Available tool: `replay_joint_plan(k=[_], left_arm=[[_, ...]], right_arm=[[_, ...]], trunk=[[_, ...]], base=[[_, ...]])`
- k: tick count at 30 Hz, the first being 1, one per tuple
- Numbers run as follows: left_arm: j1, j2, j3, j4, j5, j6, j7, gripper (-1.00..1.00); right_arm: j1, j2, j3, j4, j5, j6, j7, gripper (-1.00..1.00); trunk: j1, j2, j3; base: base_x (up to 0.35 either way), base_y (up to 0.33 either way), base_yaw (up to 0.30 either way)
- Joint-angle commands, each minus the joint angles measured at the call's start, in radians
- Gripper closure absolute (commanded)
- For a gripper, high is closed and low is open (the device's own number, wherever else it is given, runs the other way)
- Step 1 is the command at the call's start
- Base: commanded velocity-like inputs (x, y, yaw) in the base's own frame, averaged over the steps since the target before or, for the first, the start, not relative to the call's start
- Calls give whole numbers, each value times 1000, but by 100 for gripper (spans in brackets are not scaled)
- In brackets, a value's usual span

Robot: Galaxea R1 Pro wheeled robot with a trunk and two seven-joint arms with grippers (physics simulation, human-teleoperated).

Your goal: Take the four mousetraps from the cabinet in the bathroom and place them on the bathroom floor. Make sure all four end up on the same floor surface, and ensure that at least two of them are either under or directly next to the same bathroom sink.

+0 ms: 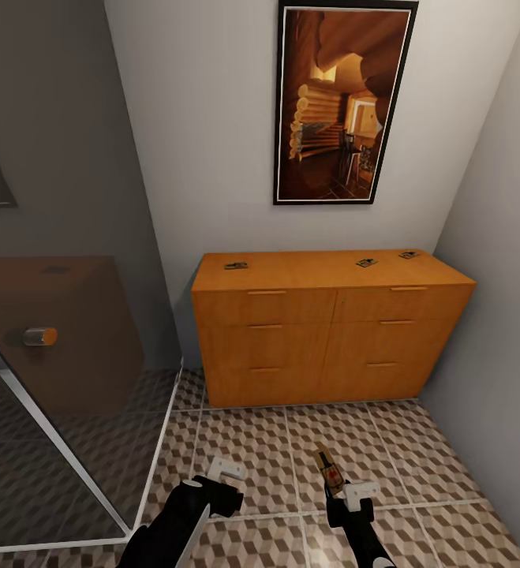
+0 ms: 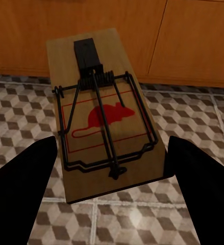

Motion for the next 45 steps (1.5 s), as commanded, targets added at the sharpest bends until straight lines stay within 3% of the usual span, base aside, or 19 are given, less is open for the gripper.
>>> replay_joint_plan(k=[1,16,23,29,41,45], left_arm=[[0,0,-1,-1,-6,5,0,-100],[0,1,-4,-5,-6,5,-10,-100],[0,0,-50,-7,-5,5,-46,-100],[0,0,-59,-32,-4,5,-53,-100],[0,2,-77,-187,-4,10,-53,-100],[0,-4,-80,-284,-4,61,-48,-100]], right_arm=[[-1,0,7,1,2,-2,-8,100],[-1,-3,3,1,-4,1,-9,100],[-1,-8,3,2,-27,3,-10,100],[-1,-8,3,2,-31,3,-10,100],[-1,-8,2,2,-33,3,-44,100],[-1,-7,3,2,-33,3,-60,100]], trunk=[[0,-1,-1],[0,-1,-1],[0,-1,1],[0,-1,6],[0,-1,8],[0,-1,8]], base=[[0,0,0],[0,0,0],[0,0,-103],[0,0,-227],[0,0,-40],[0,0,0]])
